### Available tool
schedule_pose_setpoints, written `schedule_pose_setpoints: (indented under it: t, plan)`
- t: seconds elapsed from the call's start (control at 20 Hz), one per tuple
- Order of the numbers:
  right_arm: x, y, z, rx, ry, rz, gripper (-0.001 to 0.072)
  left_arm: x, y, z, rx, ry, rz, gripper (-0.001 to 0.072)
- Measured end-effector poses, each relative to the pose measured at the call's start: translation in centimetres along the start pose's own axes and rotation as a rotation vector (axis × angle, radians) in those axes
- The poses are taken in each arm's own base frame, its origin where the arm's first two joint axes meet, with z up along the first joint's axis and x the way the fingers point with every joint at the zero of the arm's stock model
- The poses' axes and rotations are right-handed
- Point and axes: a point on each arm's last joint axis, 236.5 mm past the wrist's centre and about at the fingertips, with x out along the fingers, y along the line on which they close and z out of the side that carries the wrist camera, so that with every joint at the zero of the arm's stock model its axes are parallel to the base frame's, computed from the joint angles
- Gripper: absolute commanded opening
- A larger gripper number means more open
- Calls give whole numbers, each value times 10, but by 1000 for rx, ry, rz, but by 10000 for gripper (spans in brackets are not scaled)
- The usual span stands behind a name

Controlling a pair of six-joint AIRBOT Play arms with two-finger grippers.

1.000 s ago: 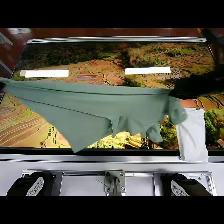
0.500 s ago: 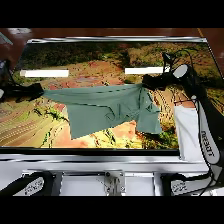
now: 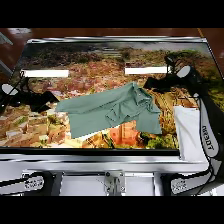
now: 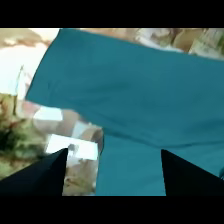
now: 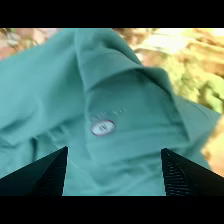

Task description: Fold the shirts.

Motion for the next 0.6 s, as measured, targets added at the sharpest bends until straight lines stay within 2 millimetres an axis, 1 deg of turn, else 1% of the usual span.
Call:
schedule_pose_setpoints:
  t: [0.1,0.15,0.25,0.35,0.45,0.5,0.6]
  plan:
    - [-26,-39,-19,8,81,-70,693,-3,14,-35,6,135,5,705]
    - [-38,-56,-29,35,118,-82,693,-3,17,-55,3,197,-2,705]
    - [-54,-78,-45,106,165,-68,693,4,19,-95,-14,298,-33,705]
    - [-62,-90,-55,176,182,-34,693,19,14,-127,-43,358,-84,705]
    - [-64,-97,-64,219,193,-11,693,35,5,-152,-71,388,-131,704]
    - [-64,-99,-66,231,194,-2,693,41,3,-161,-81,396,-142,705]
    - [-62,-103,-66,238,183,2,693,52,0,-173,-91,393,-150,704]
